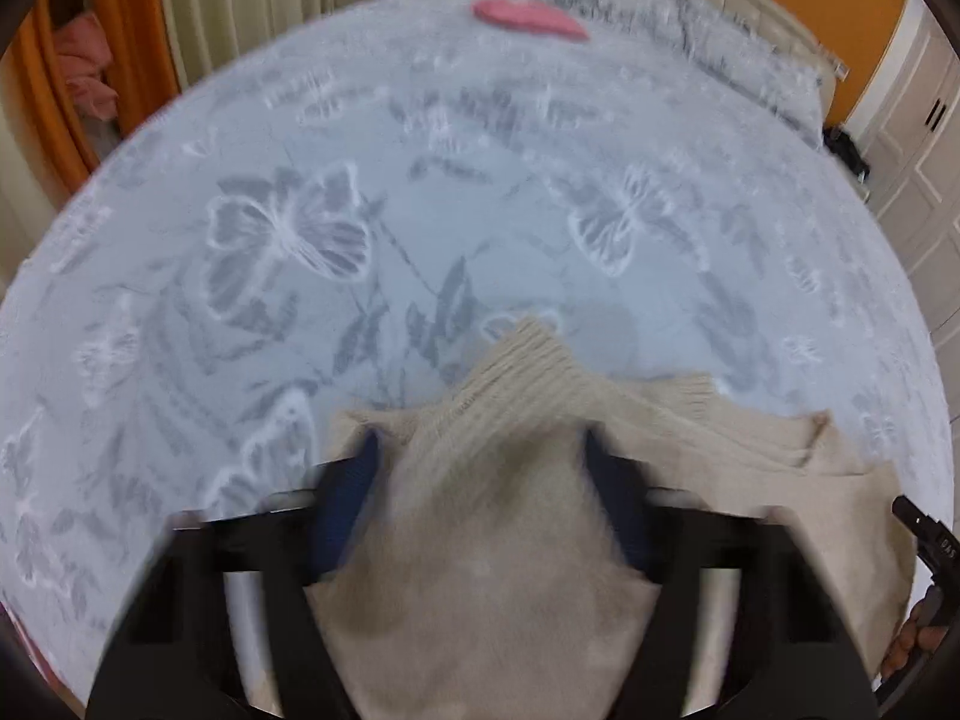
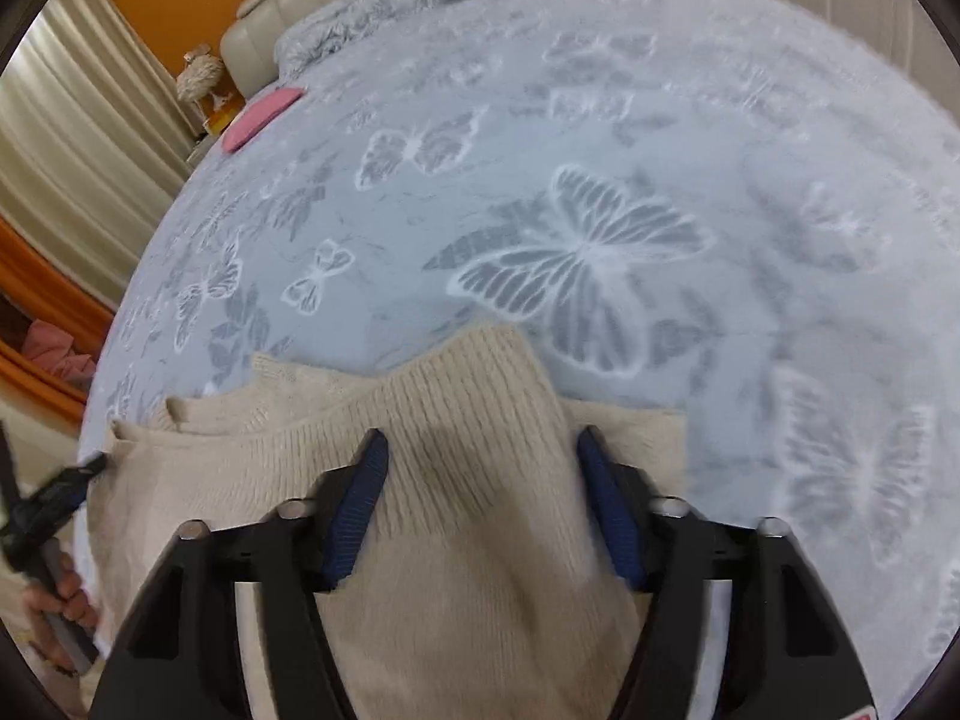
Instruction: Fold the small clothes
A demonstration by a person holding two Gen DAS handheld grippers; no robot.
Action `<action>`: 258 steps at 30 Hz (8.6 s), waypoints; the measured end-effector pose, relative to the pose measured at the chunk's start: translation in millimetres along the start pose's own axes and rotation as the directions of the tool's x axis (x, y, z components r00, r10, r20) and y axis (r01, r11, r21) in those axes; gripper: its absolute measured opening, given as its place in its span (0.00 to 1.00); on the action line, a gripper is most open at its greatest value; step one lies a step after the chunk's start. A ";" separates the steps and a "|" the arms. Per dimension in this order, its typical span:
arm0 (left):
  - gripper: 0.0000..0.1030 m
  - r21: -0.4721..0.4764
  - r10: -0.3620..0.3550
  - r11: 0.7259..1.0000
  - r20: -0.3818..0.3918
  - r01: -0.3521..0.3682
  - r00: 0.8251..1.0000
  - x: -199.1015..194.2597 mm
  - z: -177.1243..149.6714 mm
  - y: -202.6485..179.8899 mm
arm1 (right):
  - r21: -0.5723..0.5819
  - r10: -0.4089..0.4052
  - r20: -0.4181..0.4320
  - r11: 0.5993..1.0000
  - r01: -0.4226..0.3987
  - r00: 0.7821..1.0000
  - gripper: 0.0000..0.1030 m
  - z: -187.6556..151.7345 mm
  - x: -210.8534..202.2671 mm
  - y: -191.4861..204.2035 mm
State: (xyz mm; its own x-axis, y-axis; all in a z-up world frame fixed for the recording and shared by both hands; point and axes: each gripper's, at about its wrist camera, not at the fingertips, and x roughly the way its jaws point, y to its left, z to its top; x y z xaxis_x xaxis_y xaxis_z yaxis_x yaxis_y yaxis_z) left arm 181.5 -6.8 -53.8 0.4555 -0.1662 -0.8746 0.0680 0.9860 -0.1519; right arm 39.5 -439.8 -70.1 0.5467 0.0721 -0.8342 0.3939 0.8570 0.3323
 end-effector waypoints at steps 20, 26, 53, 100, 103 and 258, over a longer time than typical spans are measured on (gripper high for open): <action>0.26 -0.035 -0.096 0.995 0.064 0.098 0.993 -71.8 -42.8 13.1 | -0.086 0.111 0.070 0.991 -0.105 0.991 0.16 -56.4 -98.0 14.3; 0.38 0.062 -0.058 0.996 -0.085 0.063 0.995 -75.4 -122.5 -2.1 | -0.177 -0.044 -0.082 0.984 0.029 0.996 0.12 -123.9 -85.4 11.8; 0.55 -0.109 -0.070 0.992 0.007 0.070 0.998 -63.3 -136.2 21.7 | 0.027 -0.085 -0.031 0.996 0.086 0.996 0.59 -120.9 -97.8 -21.2; 0.44 -0.113 0.091 0.989 -0.037 -0.095 0.995 -24.2 -48.1 -4.6 | -0.161 -0.073 0.014 0.984 0.074 0.997 0.16 -29.6 -32.4 52.9; 0.44 -0.155 0.054 0.986 -0.009 -0.055 0.998 -8.1 -52.8 18.3 | -0.044 -0.131 -0.042 0.991 0.129 0.990 0.08 -19.6 -0.4 -6.6; 0.53 -0.018 -0.010 1.000 -0.070 0.008 0.998 -38.5 -37.6 27.9 | 0.008 -0.137 -0.117 0.990 0.139 0.984 0.69 -18.3 -35.6 -10.5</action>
State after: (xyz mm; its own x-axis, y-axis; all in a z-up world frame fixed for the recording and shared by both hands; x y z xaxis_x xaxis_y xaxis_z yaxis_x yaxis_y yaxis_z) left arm 132.5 26.7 -41.6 0.3920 -0.1758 -0.9030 0.0555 0.9843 -0.1675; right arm 2.3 -442.0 -51.9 0.3973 0.0127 -0.9176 0.4722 0.8545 0.2163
